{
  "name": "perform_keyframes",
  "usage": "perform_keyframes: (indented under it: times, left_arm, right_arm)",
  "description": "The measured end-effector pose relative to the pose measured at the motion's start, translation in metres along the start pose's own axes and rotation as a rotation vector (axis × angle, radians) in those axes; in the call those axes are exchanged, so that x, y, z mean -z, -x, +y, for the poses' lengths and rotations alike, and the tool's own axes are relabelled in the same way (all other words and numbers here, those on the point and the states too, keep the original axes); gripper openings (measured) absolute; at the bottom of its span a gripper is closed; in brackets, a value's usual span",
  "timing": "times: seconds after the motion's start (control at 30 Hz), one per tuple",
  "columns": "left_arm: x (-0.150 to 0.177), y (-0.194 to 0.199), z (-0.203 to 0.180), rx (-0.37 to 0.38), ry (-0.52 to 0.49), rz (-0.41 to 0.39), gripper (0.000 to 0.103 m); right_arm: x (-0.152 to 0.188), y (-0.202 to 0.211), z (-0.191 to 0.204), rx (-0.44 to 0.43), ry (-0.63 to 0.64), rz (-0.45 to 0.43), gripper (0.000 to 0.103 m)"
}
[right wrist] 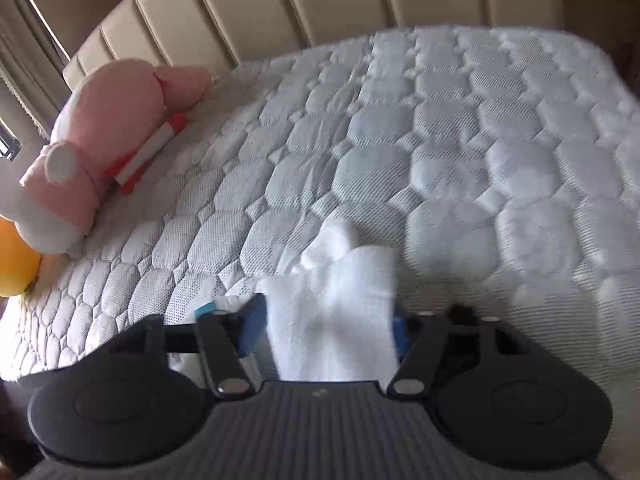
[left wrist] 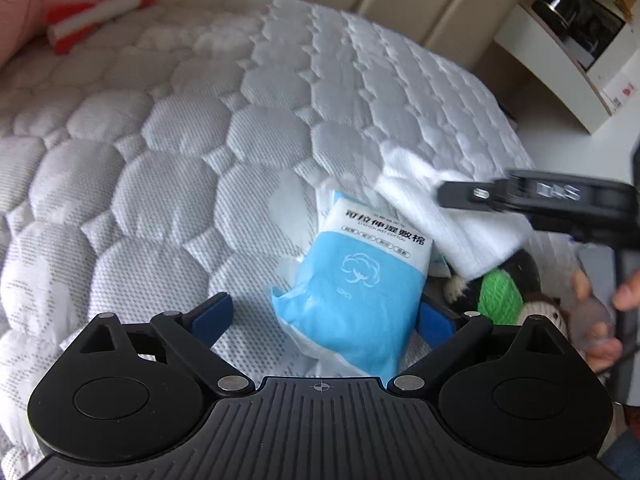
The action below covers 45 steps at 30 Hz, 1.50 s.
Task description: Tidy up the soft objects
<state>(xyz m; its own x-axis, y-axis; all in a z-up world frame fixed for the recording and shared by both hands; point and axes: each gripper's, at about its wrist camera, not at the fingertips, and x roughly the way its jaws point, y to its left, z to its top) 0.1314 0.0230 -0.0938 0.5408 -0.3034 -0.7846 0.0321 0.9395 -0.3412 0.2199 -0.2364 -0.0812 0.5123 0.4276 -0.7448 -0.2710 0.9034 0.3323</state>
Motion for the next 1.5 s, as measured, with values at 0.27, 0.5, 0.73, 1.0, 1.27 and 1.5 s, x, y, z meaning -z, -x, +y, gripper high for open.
perform_keyframes:
  times: [0.27, 0.5, 0.73, 1.0, 1.27, 1.5]
  left_arm:
    - [0.010, 0.021, -0.021, -0.025, -0.054, -0.044, 0.102]
    - [0.017, 0.036, -0.040, -0.014, 0.002, -0.008, 0.103]
    - [0.020, 0.032, -0.027, -0.016, 0.020, 0.018, 0.103]
    - [-0.004, 0.041, -0.039, 0.250, -0.163, -0.110, 0.103]
    - [-0.050, -0.007, -0.062, 0.606, -0.405, -0.014, 0.103]
    - [-0.072, -0.074, -0.065, 0.770, -0.341, 0.197, 0.103]
  right_arm:
    - [0.011, 0.072, 0.004, -0.032, -0.016, -0.131, 0.091]
    - [-0.020, 0.056, -0.001, -0.387, -0.307, -0.076, 0.098]
    - [-0.007, 0.000, -0.006, -0.210, -0.235, 0.128, 0.098]
    - [-0.018, -0.012, -0.027, -0.135, -0.204, 0.111, 0.098]
    - [-0.020, -0.039, -0.063, -0.416, -0.490, 0.141, 0.099]
    - [-0.021, -0.046, -0.088, -0.423, -0.481, 0.130, 0.099]
